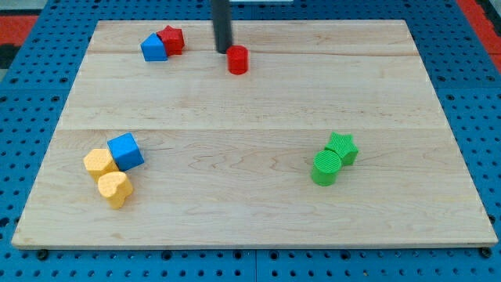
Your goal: Move the red circle near to the red star
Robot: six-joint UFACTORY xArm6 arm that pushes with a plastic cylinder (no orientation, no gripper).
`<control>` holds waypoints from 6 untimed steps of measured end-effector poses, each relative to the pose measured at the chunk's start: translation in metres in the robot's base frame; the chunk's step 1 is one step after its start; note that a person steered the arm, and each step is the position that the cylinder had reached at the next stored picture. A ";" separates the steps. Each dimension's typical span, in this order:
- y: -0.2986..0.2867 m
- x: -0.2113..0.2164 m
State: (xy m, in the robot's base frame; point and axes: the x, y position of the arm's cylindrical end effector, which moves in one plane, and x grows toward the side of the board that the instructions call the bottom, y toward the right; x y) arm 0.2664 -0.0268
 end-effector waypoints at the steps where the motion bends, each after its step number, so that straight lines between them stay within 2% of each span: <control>1: 0.013 0.002; 3: 0.085 0.046; 4: 0.062 0.069; 5: 0.003 0.069; 6: -0.015 0.068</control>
